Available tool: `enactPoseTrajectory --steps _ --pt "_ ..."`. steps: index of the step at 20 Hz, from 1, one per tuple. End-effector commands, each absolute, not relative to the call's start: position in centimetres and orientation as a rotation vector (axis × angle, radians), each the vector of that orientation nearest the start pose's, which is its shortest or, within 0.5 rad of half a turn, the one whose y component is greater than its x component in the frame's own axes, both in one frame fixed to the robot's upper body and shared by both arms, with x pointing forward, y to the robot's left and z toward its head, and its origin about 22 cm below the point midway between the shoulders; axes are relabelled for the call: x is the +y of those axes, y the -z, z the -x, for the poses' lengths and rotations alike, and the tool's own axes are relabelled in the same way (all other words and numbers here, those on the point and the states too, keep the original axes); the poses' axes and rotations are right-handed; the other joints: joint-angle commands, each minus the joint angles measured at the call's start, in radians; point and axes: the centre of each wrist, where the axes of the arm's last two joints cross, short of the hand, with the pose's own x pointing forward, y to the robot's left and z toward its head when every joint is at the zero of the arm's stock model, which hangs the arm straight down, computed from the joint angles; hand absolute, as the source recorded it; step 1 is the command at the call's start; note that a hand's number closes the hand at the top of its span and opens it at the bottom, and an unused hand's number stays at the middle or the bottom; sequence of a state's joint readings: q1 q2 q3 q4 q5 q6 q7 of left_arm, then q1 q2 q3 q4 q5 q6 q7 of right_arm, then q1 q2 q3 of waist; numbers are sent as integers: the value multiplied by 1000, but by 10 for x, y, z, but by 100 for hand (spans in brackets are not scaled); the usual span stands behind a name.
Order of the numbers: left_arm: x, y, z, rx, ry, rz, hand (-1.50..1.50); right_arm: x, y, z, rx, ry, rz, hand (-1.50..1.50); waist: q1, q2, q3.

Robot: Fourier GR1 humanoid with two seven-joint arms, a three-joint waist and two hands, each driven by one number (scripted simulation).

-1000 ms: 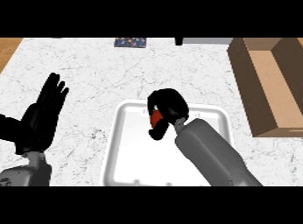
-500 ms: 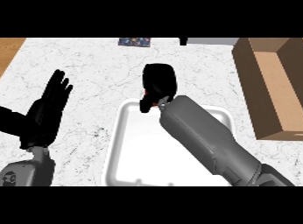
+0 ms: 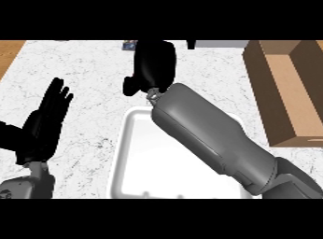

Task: Pick the bell pepper from the tray and place it in the cardboard box

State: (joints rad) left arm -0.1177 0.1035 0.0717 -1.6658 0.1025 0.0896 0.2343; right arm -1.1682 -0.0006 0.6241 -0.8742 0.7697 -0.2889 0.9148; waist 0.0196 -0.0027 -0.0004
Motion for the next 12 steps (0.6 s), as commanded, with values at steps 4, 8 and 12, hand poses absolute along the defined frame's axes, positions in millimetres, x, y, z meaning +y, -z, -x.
enactPoseTrajectory --steps 4,8,12 --pt "259 -50 -254 -1532 -108 -79 0 1 -186 -384 -1485 -542 1295 150 -22 -3 0" --pt "259 -59 -259 -1546 -139 -80 0 -28 -216 -392 -1427 -449 1314 150 -33 -5 1" --pt "259 -46 -260 -1532 -118 -76 0 -62 -219 -409 -1362 -440 1319 150 -21 1 0"
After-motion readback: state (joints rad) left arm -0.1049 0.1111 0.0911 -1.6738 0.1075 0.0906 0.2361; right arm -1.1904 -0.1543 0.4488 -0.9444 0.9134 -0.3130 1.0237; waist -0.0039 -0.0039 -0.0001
